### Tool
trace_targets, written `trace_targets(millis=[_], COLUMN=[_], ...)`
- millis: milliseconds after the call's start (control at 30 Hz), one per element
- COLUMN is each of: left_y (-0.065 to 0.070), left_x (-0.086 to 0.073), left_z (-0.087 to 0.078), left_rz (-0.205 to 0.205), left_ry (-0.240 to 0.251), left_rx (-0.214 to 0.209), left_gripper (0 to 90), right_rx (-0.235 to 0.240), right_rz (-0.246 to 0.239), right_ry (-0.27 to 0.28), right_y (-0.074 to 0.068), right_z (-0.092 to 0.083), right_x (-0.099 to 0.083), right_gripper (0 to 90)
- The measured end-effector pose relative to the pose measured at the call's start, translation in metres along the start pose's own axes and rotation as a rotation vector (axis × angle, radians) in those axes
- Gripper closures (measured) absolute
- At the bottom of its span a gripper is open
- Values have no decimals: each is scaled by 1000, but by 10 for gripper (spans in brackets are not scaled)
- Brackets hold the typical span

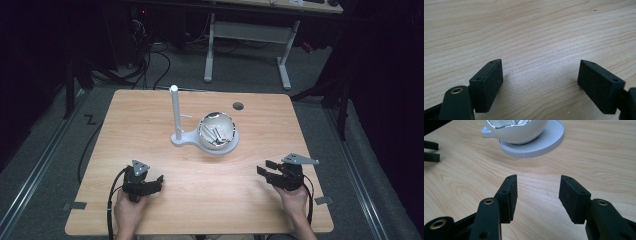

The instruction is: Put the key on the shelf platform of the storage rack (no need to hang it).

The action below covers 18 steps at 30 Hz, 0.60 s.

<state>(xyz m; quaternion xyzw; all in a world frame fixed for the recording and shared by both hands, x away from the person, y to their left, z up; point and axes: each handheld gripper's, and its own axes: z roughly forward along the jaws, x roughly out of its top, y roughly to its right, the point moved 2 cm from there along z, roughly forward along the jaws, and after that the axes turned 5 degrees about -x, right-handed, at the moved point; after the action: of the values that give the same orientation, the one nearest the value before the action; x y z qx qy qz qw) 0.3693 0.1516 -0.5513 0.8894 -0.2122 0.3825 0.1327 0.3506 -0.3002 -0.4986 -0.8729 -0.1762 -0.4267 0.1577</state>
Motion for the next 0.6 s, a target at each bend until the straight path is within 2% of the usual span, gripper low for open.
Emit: trace_targets(millis=[167, 400, 600], left_y=[0, 0, 0], left_x=[0, 0, 0], left_z=[0, 0, 0], left_rz=[0, 0, 0], left_ry=[0, 0, 0], left_rx=[0, 0, 0], left_gripper=[207, 207, 207], right_rx=[-13, -54, -108], right_rz=[-3, -59, -121], right_ry=[-14, -54, -81], right_y=[-4, -15, -22], right_z=[7, 19, 26], right_x=[-8, -22, -31], right_gripper=[495, 492, 491])
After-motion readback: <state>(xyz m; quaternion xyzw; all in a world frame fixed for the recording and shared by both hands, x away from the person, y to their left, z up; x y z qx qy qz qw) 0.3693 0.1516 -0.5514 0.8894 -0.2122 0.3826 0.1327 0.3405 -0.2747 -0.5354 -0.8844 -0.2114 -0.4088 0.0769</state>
